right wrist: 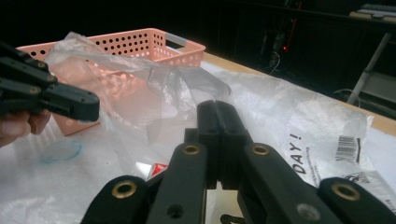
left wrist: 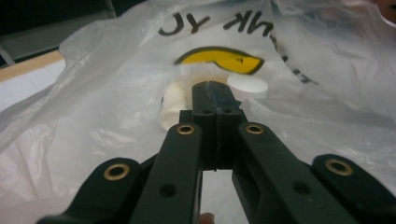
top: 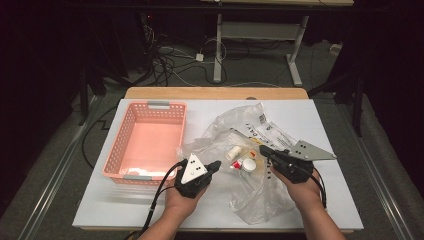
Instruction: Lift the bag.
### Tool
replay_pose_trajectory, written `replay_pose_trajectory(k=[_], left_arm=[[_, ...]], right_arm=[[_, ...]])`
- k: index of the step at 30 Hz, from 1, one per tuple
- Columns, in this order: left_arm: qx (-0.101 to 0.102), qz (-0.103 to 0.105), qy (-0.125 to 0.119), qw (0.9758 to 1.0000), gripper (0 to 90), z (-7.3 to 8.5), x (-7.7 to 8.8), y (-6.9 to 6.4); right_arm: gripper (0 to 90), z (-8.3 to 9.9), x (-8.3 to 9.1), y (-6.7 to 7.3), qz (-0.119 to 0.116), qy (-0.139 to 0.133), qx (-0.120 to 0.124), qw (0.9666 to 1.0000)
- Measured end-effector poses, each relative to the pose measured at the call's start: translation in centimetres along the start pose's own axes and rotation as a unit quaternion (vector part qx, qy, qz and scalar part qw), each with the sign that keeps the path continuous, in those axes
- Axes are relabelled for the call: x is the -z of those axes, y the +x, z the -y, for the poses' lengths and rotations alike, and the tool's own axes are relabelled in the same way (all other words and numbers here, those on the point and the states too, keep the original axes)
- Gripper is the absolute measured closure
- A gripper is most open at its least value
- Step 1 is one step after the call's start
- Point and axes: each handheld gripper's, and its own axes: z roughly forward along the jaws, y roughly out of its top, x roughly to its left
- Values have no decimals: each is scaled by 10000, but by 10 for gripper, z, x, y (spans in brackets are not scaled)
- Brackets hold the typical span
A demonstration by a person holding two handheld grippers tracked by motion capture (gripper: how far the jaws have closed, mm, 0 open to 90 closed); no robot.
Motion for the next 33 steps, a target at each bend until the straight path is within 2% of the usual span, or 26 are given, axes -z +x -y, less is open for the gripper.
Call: replay_pose_trajectory(k=[7, 9, 16, 20, 26, 33], left_arm=[[-92, -99, -246, 9996, 888, -14, 8, 1], [-58, -125, -367, 9992, 888, -21, 10, 3], [-245, -246, -657, 9972, 888, -54, 10, 12], [-346, -313, -777, 9959, 888, -72, 7, 18], [-414, -357, -1032, 9932, 888, -99, 3, 23], [-466, -398, -1224, 9906, 888, -132, -3, 29]], right_arm=[[900, -3, 0, 1, 39, -114, -10, 9999], [900, -5, 0, 1, 32, -145, -49, 9999], [900, -20, -7, -3, 165, -270, -95, 9995], [900, -35, -11, -8, 243, -367, -79, 9990], [900, -58, -12, -19, 430, -744, -151, 9962], [900, -75, -14, -31, 614, -1033, -294, 9923]])
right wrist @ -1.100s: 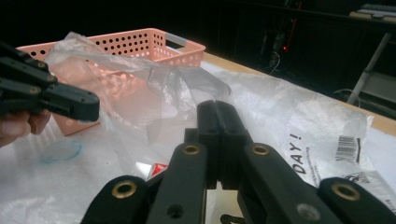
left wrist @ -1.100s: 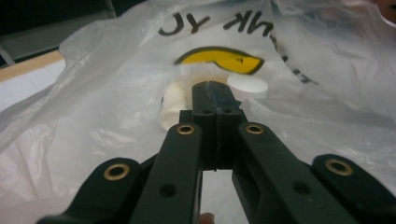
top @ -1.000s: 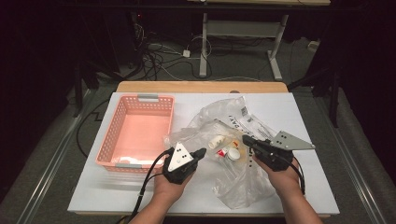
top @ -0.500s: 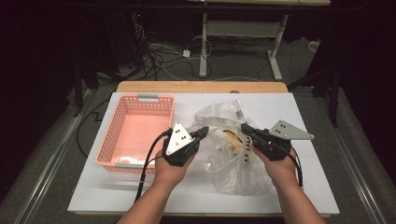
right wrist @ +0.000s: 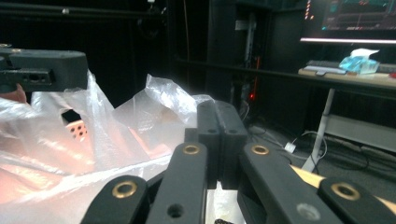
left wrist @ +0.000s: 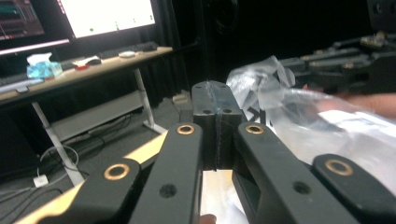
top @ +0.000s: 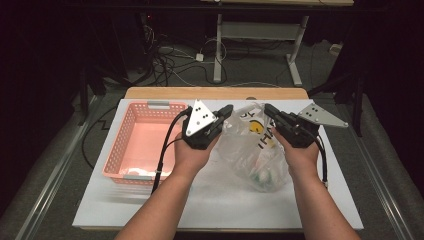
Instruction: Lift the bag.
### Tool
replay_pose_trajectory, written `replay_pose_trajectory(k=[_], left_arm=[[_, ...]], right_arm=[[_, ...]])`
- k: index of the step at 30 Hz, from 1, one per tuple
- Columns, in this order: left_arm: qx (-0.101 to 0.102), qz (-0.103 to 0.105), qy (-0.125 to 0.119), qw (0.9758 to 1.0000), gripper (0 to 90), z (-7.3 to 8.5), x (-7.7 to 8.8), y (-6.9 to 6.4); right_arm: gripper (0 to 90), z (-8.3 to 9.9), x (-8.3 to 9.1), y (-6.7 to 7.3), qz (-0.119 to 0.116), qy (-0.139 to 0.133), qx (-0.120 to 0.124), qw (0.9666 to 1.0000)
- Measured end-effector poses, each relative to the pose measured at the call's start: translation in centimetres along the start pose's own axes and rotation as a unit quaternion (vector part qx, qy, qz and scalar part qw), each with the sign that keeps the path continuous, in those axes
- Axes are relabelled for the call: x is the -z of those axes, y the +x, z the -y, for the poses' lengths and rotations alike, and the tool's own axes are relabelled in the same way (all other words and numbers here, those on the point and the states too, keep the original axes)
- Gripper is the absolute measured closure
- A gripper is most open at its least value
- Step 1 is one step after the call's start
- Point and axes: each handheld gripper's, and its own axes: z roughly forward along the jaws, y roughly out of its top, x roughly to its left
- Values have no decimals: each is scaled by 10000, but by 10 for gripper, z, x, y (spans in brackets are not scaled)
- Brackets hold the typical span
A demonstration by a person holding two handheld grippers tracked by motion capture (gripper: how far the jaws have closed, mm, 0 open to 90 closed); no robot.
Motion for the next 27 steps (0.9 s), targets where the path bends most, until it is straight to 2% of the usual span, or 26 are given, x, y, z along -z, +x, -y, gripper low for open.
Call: replay_pose_trajectory(k=[10, 14, 16, 19, 22, 27], left_arm=[[-140, -29, -251, 9996, 888, -51, -22, 9], [-215, -34, -380, 9990, 888, -74, -27, 11], [-191, 22, -442, 9988, 889, -83, -29, 9], [-299, 19, -534, 9981, 888, -89, -30, 4], [-170, 38, -589, 9981, 888, -92, -30, 8], [-115, -4, -644, 9979, 888, -93, -29, 11]], right_arm=[[900, -32, -3, -5, 66, -343, -7, 9994], [900, -42, -4, -9, 119, -358, 74, 9993], [900, -43, -4, -11, 103, -332, 12, 9994], [900, -37, -7, -11, 99, -240, 16, 9997], [900, -35, -6, -13, 148, -239, -1, 9996], [900, -51, 2, -17, 185, -408, 63, 9990]])
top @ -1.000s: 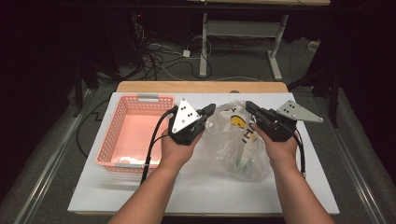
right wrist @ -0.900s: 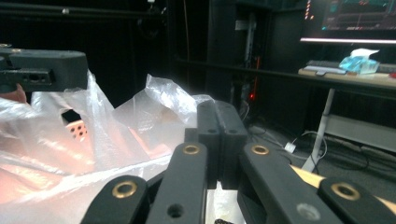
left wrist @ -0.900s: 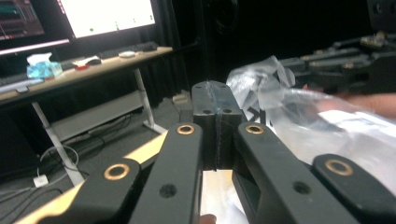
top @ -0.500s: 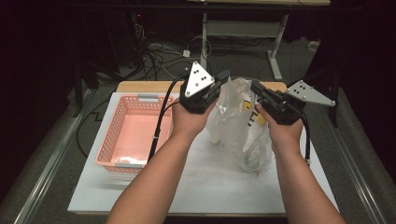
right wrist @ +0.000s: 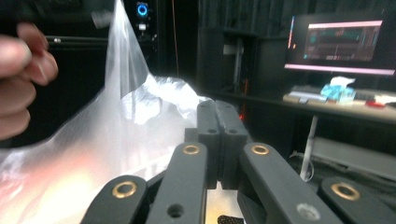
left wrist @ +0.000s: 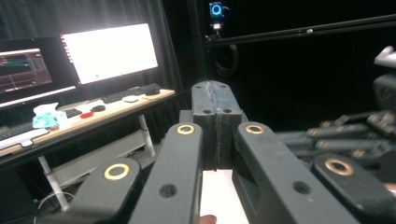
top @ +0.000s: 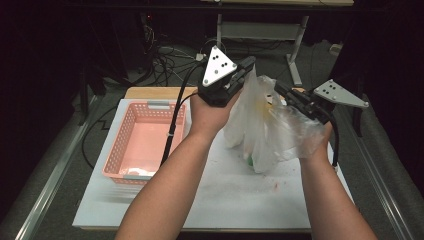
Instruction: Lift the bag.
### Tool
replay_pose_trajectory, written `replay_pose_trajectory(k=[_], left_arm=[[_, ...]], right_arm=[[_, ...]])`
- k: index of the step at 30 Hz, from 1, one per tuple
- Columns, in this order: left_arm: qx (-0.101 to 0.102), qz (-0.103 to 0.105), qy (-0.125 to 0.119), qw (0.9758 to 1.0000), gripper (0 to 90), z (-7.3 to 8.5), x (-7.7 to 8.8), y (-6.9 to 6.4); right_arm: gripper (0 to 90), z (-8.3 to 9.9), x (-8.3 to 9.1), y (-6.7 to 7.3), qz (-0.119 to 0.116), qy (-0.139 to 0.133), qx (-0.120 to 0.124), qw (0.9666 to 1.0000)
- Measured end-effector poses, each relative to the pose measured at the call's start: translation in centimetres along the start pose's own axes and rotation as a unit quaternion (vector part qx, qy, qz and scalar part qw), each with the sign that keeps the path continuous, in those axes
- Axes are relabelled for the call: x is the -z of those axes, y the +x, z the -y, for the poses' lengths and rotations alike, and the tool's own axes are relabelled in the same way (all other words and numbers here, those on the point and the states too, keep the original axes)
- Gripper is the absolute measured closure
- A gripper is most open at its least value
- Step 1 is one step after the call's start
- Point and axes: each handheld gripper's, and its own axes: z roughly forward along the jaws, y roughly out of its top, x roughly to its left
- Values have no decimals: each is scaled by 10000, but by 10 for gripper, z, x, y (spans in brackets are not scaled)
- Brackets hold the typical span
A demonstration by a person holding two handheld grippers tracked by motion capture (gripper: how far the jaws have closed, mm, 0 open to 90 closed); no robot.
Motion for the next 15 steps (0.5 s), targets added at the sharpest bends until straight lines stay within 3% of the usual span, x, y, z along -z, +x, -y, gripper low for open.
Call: replay_pose_trajectory(k=[7, 15], left_arm=[[153, -55, -72, 9998, 887, -1, 1, 8], [247, -86, 357, 9990, 885, 26, -3, 13]], right_arm=[[900, -27, 7, -2, 21, -259, 145, 9996], [900, 2, 1, -8, 125, 105, 43, 9999]])
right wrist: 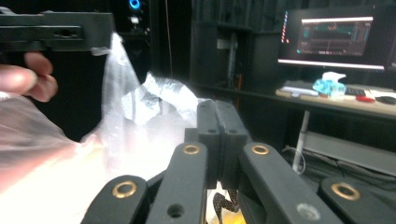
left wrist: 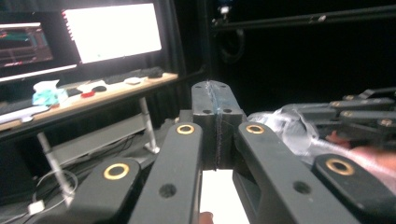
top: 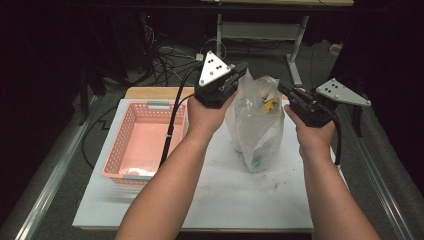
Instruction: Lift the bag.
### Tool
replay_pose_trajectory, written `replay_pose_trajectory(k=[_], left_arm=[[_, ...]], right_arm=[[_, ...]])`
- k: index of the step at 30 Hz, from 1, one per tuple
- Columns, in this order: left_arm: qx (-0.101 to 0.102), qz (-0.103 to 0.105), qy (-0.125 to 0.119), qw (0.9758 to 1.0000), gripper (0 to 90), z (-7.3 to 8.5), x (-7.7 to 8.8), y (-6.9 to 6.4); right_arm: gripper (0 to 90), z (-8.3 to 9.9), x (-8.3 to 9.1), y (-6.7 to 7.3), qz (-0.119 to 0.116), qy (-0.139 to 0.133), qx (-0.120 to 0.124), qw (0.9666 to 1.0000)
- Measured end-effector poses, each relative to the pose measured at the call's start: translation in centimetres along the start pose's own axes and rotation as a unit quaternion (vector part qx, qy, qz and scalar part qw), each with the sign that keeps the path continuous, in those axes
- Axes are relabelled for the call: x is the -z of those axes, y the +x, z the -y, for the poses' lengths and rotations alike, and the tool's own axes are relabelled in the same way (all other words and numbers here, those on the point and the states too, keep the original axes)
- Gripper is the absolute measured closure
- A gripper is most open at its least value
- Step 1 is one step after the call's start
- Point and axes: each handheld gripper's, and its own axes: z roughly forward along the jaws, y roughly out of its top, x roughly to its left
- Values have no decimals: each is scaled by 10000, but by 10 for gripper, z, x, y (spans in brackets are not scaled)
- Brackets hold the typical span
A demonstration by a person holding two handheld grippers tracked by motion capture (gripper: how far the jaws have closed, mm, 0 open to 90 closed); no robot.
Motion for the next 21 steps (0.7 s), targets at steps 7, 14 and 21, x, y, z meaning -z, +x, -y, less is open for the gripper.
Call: replay_pose_trajectory(k=[7, 14, 21], left_arm=[[130, -51, 353, 9993, 670, 29, 26, 1], [230, 119, 742, 9969, 526, 72, 54, -16], [621, 488, 1186, 9898, 408, 121, 60, -35]], right_arm=[[900, 13, 2, -7, 122, 174, -15, 9998], [900, 17, 4, -7, 183, 273, 73, 9994], [900, 16, 11, -3, 154, 261, 208, 9993]])
